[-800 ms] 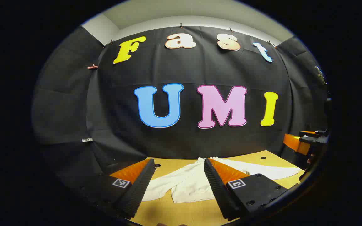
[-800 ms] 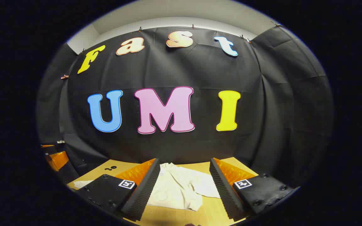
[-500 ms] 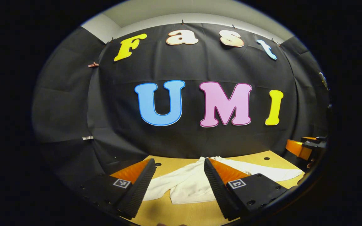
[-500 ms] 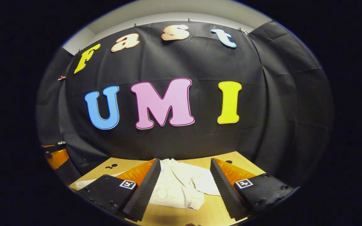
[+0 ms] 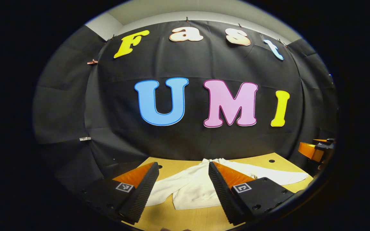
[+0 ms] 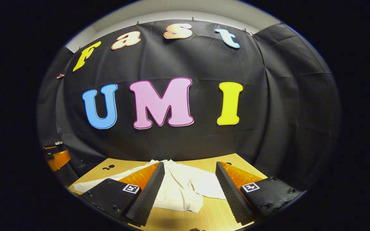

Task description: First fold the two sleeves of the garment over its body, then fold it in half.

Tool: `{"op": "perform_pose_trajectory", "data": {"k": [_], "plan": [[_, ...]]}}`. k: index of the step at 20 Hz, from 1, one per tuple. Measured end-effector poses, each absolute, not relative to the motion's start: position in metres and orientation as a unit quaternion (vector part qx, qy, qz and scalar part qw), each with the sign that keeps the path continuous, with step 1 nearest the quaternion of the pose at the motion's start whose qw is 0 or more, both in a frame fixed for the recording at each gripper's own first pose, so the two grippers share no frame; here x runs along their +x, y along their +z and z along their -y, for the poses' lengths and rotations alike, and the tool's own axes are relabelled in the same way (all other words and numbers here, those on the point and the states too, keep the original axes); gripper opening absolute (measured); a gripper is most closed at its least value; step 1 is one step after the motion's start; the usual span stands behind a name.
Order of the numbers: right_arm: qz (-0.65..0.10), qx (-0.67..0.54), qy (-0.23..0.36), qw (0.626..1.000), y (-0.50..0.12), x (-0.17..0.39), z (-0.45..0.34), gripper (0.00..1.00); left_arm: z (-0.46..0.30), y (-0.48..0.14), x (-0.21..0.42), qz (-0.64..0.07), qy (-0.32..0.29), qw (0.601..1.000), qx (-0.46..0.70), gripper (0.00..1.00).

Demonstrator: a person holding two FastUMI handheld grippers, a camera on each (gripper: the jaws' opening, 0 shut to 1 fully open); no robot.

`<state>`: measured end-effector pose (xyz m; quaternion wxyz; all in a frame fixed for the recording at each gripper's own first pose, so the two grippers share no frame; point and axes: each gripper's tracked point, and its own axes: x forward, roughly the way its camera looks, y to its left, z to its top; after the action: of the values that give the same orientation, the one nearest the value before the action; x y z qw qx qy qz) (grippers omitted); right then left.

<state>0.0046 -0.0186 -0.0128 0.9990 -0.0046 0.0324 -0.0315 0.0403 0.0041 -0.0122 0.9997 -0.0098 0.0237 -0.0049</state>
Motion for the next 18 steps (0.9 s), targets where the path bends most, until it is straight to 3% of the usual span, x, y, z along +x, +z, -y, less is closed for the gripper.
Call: {"op": "perform_pose_trajectory", "data": {"k": [18], "plan": [[-0.041,-0.011,-0.053,0.998,-0.018,0.041,0.037,0.98,0.013,-0.024,0.052,-0.036,-0.04,0.999,0.003,0.96]]}}
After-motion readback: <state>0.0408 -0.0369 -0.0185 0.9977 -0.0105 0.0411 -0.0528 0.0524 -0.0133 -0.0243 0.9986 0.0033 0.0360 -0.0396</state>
